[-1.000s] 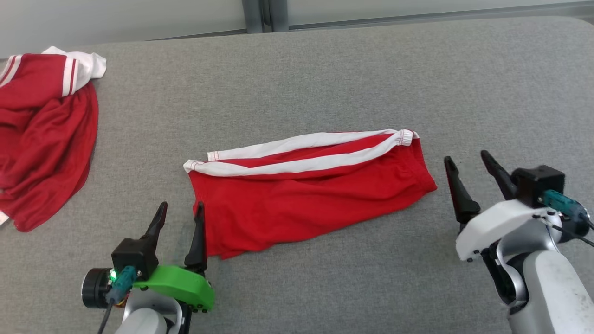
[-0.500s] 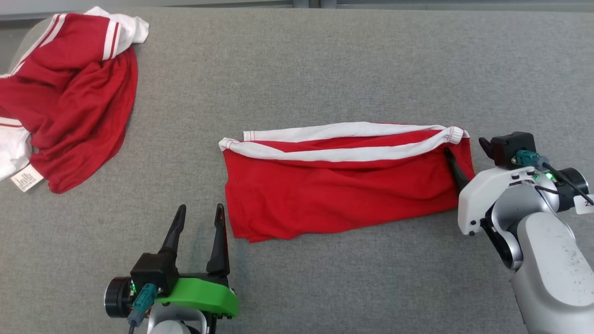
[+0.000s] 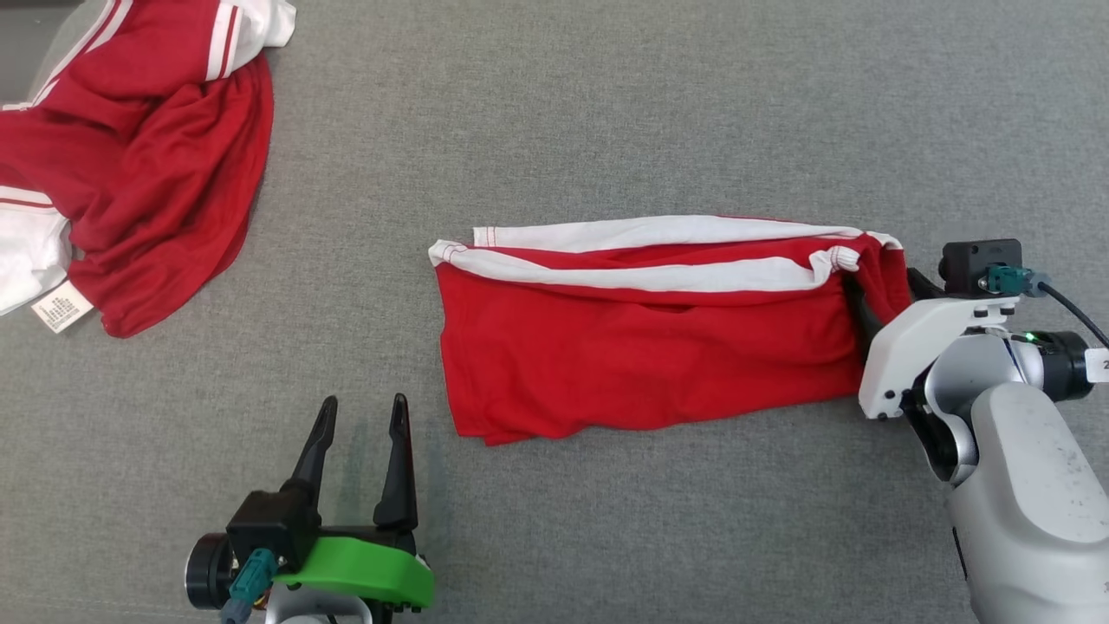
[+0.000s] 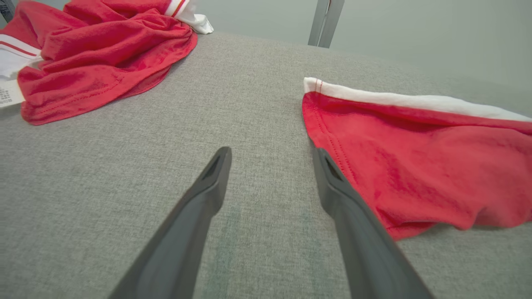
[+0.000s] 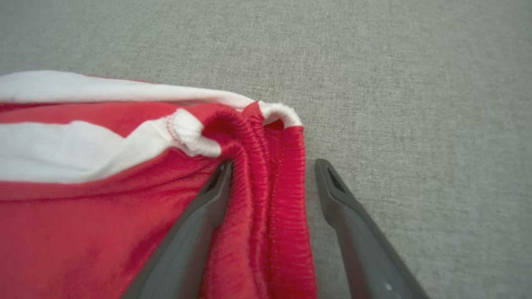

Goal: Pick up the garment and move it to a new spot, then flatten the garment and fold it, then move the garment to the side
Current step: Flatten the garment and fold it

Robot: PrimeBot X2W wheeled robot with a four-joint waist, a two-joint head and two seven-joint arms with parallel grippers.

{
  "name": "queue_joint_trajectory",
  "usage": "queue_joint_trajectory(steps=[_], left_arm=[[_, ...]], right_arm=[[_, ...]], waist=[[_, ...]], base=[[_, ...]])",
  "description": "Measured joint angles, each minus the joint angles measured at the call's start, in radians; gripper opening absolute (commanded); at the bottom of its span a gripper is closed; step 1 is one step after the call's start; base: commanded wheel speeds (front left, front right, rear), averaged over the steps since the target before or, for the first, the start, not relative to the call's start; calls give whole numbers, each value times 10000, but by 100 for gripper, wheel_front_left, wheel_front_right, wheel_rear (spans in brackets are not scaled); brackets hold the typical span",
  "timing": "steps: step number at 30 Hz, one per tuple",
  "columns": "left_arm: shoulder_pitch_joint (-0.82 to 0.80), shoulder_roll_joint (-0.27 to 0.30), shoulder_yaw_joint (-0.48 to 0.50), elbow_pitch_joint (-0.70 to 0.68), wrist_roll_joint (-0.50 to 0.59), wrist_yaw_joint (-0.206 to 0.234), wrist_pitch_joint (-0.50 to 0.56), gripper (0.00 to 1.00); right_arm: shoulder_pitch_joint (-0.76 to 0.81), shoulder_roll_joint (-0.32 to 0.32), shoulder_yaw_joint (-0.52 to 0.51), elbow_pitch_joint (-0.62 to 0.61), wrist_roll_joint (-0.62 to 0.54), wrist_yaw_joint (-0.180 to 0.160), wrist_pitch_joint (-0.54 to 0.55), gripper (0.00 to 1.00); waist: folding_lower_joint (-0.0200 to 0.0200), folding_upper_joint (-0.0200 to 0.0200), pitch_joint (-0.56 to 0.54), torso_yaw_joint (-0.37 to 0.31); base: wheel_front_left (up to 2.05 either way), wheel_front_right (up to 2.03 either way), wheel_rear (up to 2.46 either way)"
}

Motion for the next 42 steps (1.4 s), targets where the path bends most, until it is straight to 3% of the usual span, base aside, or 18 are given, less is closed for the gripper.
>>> queue_joint_trajectory(steps=[1, 2, 6, 8, 15, 19, 25, 30, 33, 42], left_arm=[[44, -6, 44, -13, 23, -31, 0, 100], [99, -12, 81, -25, 67, -81, 0, 100], [334, -25, 182, -17, 128, -219, 0, 100], [437, -27, 127, 40, -4, -284, 0, 100], [527, -35, 12, 84, -224, -276, 0, 100], [609, -36, -54, 217, -399, -276, 0, 100], [1015, -38, -213, 514, -690, -161, 0, 100], [1160, -42, -221, 600, -633, -67, 0, 100], [1151, -42, -219, 658, -556, -67, 0, 100], [1108, -42, -433, 1103, -382, -115, 0, 100]], right_arm=[[-12, 40, 27, 88, 263, -4, 100, 57], [-48, 92, 48, 138, 623, -6, 134, 0], [-127, 140, -366, 311, 1923, 17, 593, 0], [-245, -272, -1572, 483, 2661, 13, 1254, 0], [-572, -1689, -4301, 385, 2940, -8, 3567, 0], [-922, -1592, -5049, -616, 2892, -15, 4395, 0], [-204, 111, -3607, -2922, 4263, -13, 6146, 0], [792, 828, -2197, -3850, 4650, -13, 6046, 0], [846, 836, -1459, -3289, 4698, -15, 5032, 0], [-535, 871, 479, 29, 5753, -15, 1559, 0]], waist=[[0, 0, -33, 2], [0, 0, -70, -2], [0, 0, -201, -92], [0, 0, -334, -154], [0, 0, -520, -133], [0, 0, -627, -67], [0, 0, -1068, -110], [0, 0, -1504, -267], [0, 0, -1637, -429], [0, 0, -1691, -453]], base=[[0, 0, 0], [0, 0, 0], [0, 0, 0], [0, 0, 0], [0, 0, 0], [0, 0, 0], [0, 0, 0], [0, 0, 0], [0, 0, 0], [0, 0, 0]])
